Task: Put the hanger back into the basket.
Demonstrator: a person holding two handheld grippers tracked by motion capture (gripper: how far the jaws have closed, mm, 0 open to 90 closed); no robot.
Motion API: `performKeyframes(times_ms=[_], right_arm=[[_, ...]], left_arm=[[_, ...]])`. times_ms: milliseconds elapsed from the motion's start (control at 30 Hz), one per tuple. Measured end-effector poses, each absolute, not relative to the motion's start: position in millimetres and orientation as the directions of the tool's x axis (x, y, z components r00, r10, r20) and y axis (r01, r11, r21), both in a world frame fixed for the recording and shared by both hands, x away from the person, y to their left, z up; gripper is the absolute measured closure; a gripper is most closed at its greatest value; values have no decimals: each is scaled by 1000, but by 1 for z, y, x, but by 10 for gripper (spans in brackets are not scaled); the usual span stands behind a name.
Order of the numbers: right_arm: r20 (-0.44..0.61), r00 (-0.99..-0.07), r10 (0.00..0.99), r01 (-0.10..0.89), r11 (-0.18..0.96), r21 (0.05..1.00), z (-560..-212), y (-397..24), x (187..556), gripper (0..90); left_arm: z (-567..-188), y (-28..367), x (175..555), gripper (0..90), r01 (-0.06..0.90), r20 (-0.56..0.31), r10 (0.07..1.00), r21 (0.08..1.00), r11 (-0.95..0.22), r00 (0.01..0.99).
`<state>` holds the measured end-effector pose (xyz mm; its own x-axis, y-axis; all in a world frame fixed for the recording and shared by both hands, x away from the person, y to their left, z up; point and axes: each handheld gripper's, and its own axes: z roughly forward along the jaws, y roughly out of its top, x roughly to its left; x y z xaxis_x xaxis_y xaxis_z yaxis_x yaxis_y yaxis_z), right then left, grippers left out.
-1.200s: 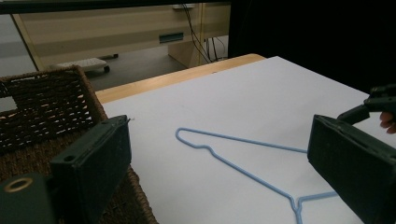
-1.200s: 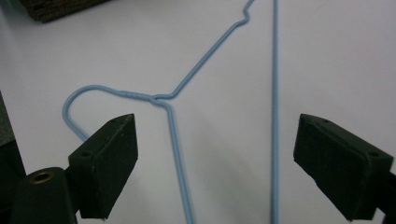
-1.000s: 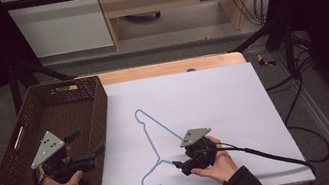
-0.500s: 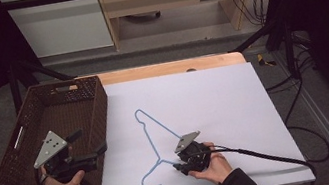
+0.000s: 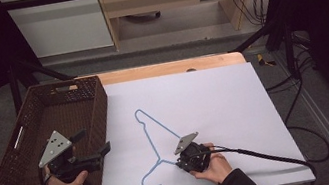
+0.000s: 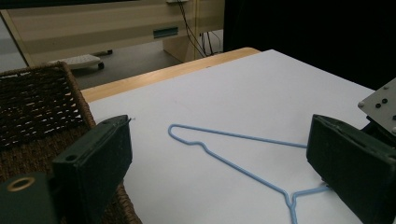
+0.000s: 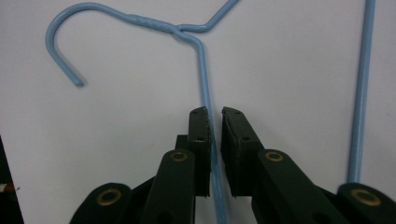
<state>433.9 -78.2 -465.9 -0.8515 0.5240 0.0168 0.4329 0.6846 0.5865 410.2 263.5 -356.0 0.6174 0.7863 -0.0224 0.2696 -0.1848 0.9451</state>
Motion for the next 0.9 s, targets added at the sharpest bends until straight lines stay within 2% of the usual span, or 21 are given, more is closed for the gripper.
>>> performKeyframes(times_ms=[300, 900], right_arm=[[16, -863, 504, 417, 696, 584, -466, -79, 435, 867], [68, -855, 514, 444, 658, 608, -458, -84, 436, 876]], left_arm=[[-357, 259, 410, 68, 271, -18, 780, 943, -195, 625], [-370, 237, 413, 69, 296, -9, 748, 921, -252, 664]])
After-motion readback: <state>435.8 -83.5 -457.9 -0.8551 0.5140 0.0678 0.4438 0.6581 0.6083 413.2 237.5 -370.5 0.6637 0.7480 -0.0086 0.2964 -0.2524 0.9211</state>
